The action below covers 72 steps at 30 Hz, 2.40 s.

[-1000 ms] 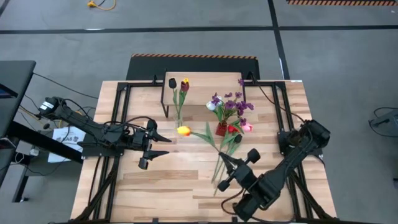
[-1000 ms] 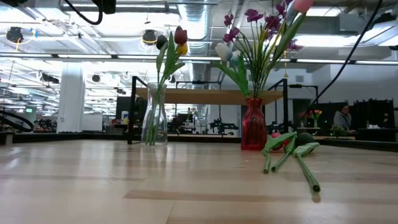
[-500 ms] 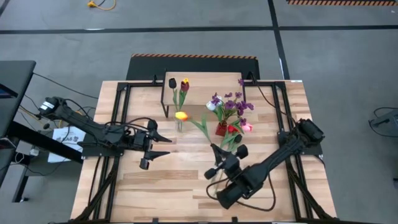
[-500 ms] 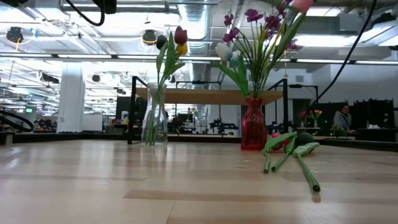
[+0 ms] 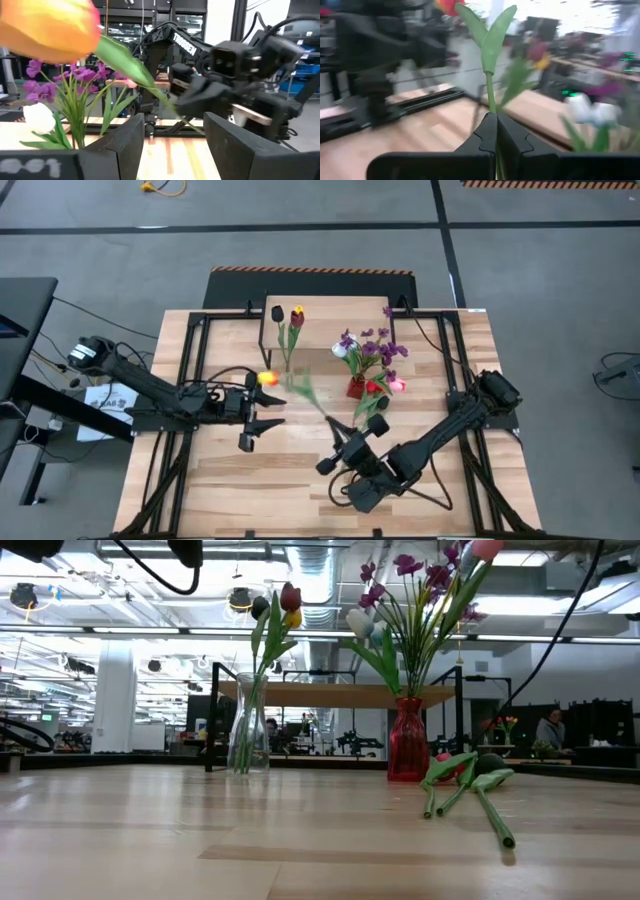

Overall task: Pick and place flowers into a vace then onto a shelf
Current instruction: Put the yellow flower into the transparent vase

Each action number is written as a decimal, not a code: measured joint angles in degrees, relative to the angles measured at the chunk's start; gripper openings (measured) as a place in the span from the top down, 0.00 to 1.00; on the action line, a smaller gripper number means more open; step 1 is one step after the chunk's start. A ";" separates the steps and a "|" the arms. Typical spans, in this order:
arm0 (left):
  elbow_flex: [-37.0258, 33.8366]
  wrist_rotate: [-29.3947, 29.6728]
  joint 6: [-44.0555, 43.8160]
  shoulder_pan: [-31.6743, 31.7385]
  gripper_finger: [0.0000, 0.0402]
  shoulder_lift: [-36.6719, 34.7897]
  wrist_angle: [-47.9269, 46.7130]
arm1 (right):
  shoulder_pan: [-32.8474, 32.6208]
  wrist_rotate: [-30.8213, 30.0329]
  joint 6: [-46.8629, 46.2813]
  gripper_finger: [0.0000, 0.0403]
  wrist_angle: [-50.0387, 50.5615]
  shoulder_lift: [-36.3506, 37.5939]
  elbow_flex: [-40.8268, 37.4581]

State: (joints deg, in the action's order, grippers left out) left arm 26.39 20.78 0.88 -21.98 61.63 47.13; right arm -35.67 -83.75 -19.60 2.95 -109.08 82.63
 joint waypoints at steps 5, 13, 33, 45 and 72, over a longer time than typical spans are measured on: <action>0.00 0.06 -0.86 0.76 0.52 0.00 -0.55 | 0.71 14.82 20.51 1.00 -17.14 0.00 0.00; 0.00 -2.11 -1.11 0.71 0.52 0.00 -1.16 | 1.28 27.11 40.67 1.00 -32.00 0.07 -0.10; 0.00 -3.52 0.12 0.66 0.52 -4.71 -8.68 | 5.22 33.13 34.31 1.00 -33.35 3.03 -14.12; 0.02 -5.29 -0.85 -2.50 0.52 -13.58 -22.42 | 13.72 70.07 26.76 1.00 -13.09 2.89 -14.14; 0.02 -5.01 0.85 -3.40 0.52 -14.56 -24.05 | 19.77 85.57 26.98 0.55 0.05 -17.85 5.16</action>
State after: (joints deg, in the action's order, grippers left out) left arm 26.41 15.77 1.74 -25.39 47.07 23.09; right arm -15.91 1.82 7.38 3.00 -126.93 87.79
